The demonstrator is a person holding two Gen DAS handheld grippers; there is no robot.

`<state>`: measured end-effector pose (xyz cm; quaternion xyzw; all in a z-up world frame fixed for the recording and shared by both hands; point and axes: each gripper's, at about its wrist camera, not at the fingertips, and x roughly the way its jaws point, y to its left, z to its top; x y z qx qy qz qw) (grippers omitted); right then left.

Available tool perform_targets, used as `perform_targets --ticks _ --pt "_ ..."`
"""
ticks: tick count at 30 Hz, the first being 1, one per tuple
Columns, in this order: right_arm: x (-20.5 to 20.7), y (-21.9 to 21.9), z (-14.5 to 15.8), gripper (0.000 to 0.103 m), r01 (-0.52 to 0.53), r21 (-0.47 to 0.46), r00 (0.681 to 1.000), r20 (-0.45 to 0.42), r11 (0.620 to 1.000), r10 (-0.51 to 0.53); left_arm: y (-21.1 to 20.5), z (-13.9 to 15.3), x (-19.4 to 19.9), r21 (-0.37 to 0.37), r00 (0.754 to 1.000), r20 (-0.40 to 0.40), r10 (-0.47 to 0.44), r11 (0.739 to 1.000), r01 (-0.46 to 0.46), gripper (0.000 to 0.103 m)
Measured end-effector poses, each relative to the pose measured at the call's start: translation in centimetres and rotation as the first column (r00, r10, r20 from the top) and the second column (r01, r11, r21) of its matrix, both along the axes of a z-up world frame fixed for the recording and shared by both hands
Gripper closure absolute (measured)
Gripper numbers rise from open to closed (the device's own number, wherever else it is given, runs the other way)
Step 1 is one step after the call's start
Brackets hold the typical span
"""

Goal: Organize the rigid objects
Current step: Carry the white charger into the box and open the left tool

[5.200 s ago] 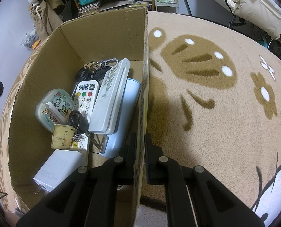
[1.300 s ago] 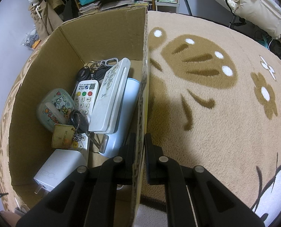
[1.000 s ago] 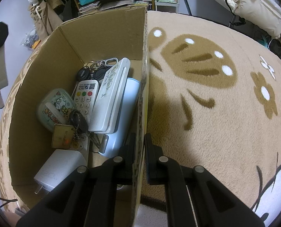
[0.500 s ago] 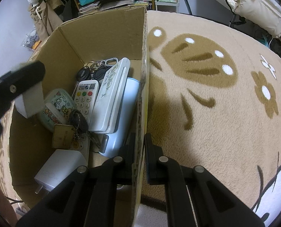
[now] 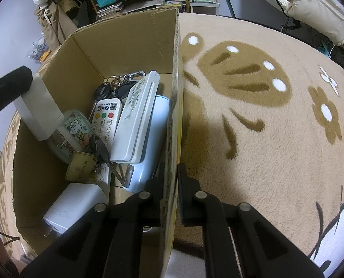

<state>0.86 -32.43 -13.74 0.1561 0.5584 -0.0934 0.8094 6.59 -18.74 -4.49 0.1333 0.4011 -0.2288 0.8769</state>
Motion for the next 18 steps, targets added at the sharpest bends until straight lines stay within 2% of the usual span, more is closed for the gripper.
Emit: perform_targets --ticks 2,4,5,9,14,18 --pt "0.0 0.0 0.0 0.093 0.0 0.001 1.0 0.0 1.0 0.0 0.1 0.0 0.1 -0.006 1.0 -0.01 -0.002 1.0 0.002 0.044" --pt "0.0 0.0 0.0 0.093 0.0 0.001 1.0 0.0 1.0 0.0 0.2 0.2 0.0 -0.02 1.0 0.002 -0.002 1.0 0.002 0.033" --pt "0.0 0.0 0.0 0.093 0.0 0.0 1.0 0.0 1.0 0.0 0.3 0.4 -0.1 -0.027 1.0 0.013 -0.005 1.0 0.006 0.025" --pt "0.0 0.0 0.0 0.093 0.001 0.002 1.0 -0.001 1.0 -0.001 0.3 0.9 -0.3 -0.047 0.999 0.029 -0.018 0.999 0.019 0.012" --pt "0.0 -0.1 0.0 0.093 0.0 0.005 1.0 -0.002 1.0 0.0 0.4 1.3 -0.6 -0.034 0.997 0.07 -0.022 0.999 0.024 0.001" --pt "0.0 -0.1 0.0 0.093 0.0 0.005 1.0 -0.002 1.0 0.0 1.2 1.1 0.2 0.003 0.996 0.09 0.001 1.0 -0.001 0.001"
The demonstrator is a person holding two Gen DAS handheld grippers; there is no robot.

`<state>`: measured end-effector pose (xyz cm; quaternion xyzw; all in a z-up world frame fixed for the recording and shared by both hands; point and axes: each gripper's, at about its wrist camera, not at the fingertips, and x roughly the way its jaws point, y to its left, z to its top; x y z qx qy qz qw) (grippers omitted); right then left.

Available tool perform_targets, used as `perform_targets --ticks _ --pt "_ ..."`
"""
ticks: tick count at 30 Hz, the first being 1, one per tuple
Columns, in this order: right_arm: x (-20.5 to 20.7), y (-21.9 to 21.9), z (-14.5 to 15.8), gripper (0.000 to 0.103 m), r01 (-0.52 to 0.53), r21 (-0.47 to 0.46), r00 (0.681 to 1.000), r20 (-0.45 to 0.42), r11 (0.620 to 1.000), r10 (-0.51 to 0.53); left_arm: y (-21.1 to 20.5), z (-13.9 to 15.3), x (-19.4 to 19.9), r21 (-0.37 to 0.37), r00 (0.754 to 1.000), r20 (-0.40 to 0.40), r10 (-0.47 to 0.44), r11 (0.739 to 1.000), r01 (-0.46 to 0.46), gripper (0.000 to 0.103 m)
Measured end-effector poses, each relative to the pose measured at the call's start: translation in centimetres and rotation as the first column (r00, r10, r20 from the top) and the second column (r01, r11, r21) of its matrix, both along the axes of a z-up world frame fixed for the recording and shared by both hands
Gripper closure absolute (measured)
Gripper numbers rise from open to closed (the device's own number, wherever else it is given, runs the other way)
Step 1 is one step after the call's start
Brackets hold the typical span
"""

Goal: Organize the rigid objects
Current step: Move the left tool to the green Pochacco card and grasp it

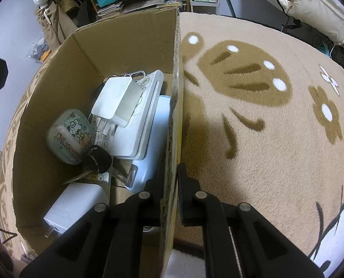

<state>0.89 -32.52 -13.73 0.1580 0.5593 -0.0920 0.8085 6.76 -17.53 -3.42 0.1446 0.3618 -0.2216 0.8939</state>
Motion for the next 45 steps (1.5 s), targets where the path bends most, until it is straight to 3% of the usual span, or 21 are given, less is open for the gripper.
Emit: perform_targets --ticks 7,15,22,26,36,40,45 --pt "-0.1 -0.1 0.0 0.093 -0.004 0.004 1.0 0.001 1.0 0.004 4.0 -1.1 2.9 0.033 0.993 -0.03 0.116 0.993 -0.115 0.001" --pt "0.0 -0.4 -0.1 0.093 -0.005 0.017 1.0 0.002 1.0 0.005 9.2 -4.5 6.7 0.098 0.964 -0.043 0.263 0.961 -0.258 0.001" --pt "0.0 -0.4 -0.2 0.092 -0.006 0.02 1.0 0.002 1.0 0.006 11.0 -7.1 8.8 0.101 0.946 -0.108 0.305 0.95 -0.295 0.001" --pt "0.0 -0.4 -0.2 0.092 -0.005 0.021 1.0 0.003 1.0 0.005 11.7 -8.8 9.6 0.147 0.936 -0.118 0.331 0.938 -0.313 0.001" --pt "0.0 -0.4 -0.2 0.092 -0.01 0.019 1.0 0.004 1.0 0.01 15.5 -11.9 11.7 0.157 0.877 -0.179 0.445 0.893 -0.421 0.001" --pt "-0.1 -0.4 -0.2 0.092 -0.01 0.019 1.0 0.004 1.0 0.01 17.0 -13.0 12.2 0.153 0.843 -0.212 0.494 0.869 -0.471 0.001" --pt "-0.1 -0.4 -0.2 0.092 -0.01 0.019 1.0 0.004 1.0 0.01 17.7 -13.8 12.6 0.143 0.83 -0.232 0.507 0.862 -0.487 0.006"
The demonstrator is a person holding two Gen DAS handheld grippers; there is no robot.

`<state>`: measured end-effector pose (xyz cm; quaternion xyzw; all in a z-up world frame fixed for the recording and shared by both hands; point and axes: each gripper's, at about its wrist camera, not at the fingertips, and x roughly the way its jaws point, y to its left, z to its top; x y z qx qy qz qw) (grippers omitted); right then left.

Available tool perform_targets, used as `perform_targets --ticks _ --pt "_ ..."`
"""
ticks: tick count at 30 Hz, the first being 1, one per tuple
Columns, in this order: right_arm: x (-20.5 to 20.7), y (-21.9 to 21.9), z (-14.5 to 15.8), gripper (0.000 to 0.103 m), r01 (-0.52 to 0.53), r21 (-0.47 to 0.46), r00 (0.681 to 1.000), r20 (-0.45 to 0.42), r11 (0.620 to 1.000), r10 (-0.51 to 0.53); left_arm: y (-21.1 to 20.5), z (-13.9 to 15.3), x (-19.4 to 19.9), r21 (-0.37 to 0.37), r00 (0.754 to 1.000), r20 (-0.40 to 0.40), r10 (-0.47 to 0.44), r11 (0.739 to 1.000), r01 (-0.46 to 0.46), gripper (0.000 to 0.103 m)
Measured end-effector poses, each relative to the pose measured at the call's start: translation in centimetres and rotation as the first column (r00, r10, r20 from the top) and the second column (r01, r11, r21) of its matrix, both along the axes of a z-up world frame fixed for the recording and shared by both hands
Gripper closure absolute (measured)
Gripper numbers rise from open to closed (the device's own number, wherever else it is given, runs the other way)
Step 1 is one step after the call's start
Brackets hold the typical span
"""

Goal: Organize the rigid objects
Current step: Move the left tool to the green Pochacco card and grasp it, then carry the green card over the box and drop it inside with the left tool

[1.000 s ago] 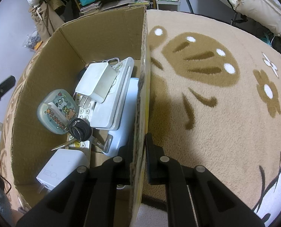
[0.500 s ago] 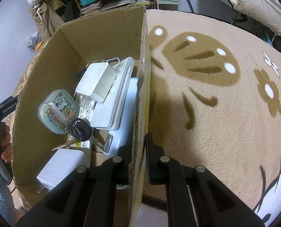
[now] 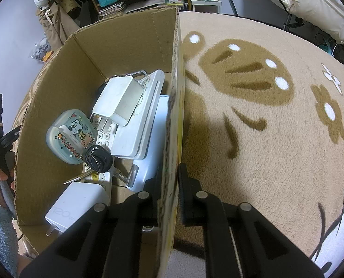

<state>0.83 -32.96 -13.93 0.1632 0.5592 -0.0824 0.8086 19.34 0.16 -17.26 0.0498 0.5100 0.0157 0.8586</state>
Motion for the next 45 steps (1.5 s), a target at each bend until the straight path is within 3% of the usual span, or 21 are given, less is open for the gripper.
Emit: perform_targets --ticks 10,13,17,19,27,40,45 --pt "0.0 0.0 0.0 0.092 0.0 0.0 1.0 0.0 1.0 0.0 0.3 -0.6 -0.1 -0.026 0.999 0.043 -0.001 1.0 0.002 0.007" --pt "0.0 0.0 0.0 0.092 -0.001 0.0 1.0 0.001 1.0 0.001 0.4 -0.3 -0.2 -0.033 0.998 0.056 -0.003 0.999 0.005 0.013" --pt "0.0 0.0 0.0 0.092 -0.001 0.0 1.0 0.001 1.0 0.001 0.9 0.0 -0.1 -0.046 0.997 0.07 0.015 0.999 -0.012 0.031" --pt "0.0 0.0 0.0 0.092 -0.001 0.001 1.0 0.001 1.0 0.001 1.2 0.1 -0.1 -0.065 0.997 0.068 0.021 0.998 -0.017 0.032" --pt "0.0 0.0 0.0 0.092 -0.001 0.001 1.0 0.002 1.0 0.001 -0.4 0.3 0.0 0.011 0.999 0.034 -0.015 1.0 0.015 0.044" --pt "0.0 0.0 0.0 0.092 -0.001 0.001 1.0 0.002 1.0 0.001 -2.2 1.5 -1.8 0.091 0.998 0.021 -0.057 0.994 0.055 0.045" --pt "0.0 0.0 0.0 0.092 -0.001 0.002 1.0 0.002 1.0 0.001 -3.8 3.9 -3.2 0.107 0.994 0.076 -0.081 0.992 0.072 0.045"
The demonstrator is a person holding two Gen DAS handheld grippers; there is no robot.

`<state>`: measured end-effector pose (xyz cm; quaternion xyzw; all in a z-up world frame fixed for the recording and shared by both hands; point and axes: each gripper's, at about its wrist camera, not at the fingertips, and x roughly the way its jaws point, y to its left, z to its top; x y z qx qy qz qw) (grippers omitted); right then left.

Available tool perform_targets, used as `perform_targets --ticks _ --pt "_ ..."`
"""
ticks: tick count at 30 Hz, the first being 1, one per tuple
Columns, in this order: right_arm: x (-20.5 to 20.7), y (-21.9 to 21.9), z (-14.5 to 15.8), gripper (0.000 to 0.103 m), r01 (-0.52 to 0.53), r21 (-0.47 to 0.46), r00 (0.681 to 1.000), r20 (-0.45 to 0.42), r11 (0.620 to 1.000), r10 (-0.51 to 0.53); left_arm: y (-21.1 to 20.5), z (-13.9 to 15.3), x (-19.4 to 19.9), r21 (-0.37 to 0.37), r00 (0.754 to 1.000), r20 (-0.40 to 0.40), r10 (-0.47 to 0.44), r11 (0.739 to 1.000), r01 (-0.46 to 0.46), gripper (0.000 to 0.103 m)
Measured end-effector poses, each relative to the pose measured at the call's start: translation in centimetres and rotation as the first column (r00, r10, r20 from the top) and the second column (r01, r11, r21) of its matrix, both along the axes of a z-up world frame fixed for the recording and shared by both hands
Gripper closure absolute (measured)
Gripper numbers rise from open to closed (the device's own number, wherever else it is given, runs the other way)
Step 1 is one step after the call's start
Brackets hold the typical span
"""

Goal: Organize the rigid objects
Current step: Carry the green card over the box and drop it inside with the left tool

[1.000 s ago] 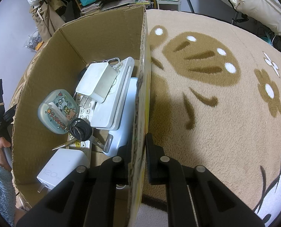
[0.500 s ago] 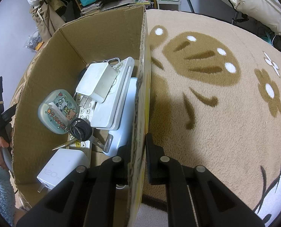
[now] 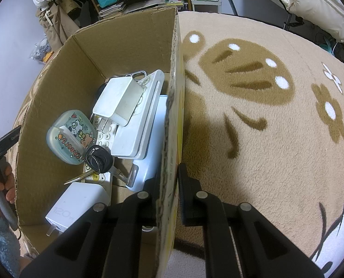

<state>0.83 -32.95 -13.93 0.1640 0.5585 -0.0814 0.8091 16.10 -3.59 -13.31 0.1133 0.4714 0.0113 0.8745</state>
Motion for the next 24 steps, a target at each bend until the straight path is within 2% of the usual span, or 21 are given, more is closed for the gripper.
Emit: perform_targets --ticks 3,11,24 --pt "0.0 0.0 0.0 0.092 0.002 0.002 1.0 0.0 1.0 -0.002 -1.5 2.0 -1.2 0.023 0.998 0.054 -0.034 0.999 0.033 0.045" --pt "0.1 0.0 0.0 0.092 0.001 0.0 1.0 0.0 1.0 -0.001 -6.1 6.5 -3.9 0.027 0.98 0.128 -0.152 0.988 0.15 0.045" --pt "0.1 0.0 -0.1 0.092 0.002 -0.002 1.0 -0.001 1.0 -0.002 -13.2 11.0 -8.8 0.001 0.922 0.206 -0.326 0.943 0.333 0.045"
